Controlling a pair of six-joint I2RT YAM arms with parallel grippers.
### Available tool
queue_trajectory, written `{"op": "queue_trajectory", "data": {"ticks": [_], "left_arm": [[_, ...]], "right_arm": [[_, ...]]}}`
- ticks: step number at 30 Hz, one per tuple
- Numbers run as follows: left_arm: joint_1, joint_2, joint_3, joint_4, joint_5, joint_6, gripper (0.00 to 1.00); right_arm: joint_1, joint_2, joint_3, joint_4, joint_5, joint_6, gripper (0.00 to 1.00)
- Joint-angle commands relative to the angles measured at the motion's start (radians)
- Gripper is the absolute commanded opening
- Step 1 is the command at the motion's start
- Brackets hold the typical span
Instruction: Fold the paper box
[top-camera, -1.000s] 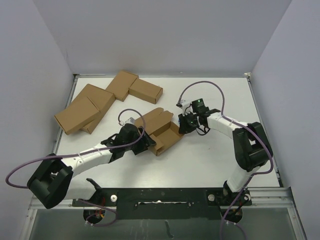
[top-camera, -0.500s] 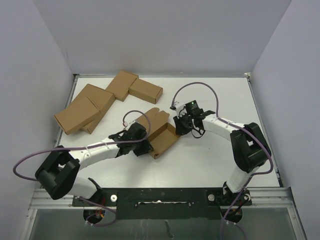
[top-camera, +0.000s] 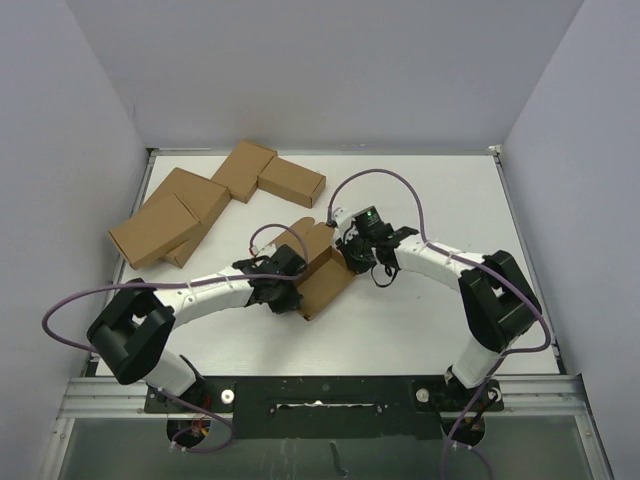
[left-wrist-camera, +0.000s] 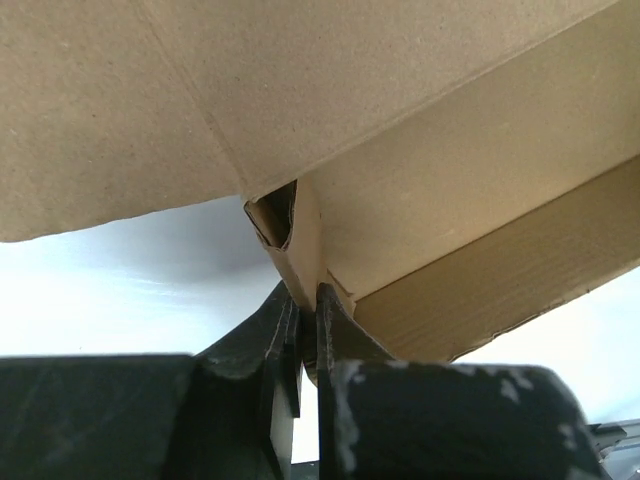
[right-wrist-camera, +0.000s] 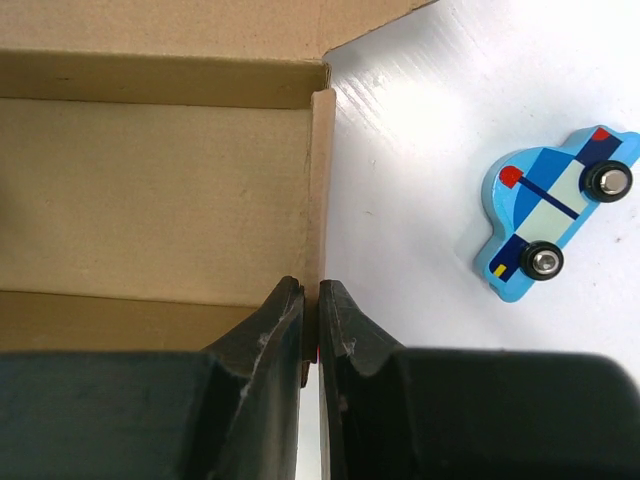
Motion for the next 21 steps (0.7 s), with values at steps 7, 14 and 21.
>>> {"op": "queue_trajectory", "data": {"ticks": [7, 14, 21], "left_arm": [[0.007, 0.065, 0.003, -0.056, -0.067, 0.008, 0.00], [0.033, -0.018, 0.031, -0.073, -0.105, 0.150, 0.00], [0.058, -0.051, 0.033, -0.097, -0.105, 0.256, 0.00]], "right_arm": [[0.089, -0.104, 0.020, 0.039, 0.050, -0.030, 0.00], [0.083, -0.134, 0.055, -0.025, -0.063, -0.045, 0.23], [-0.002, -0.188, 0.069, -0.075, -0.242, -0.071, 0.51]]}}
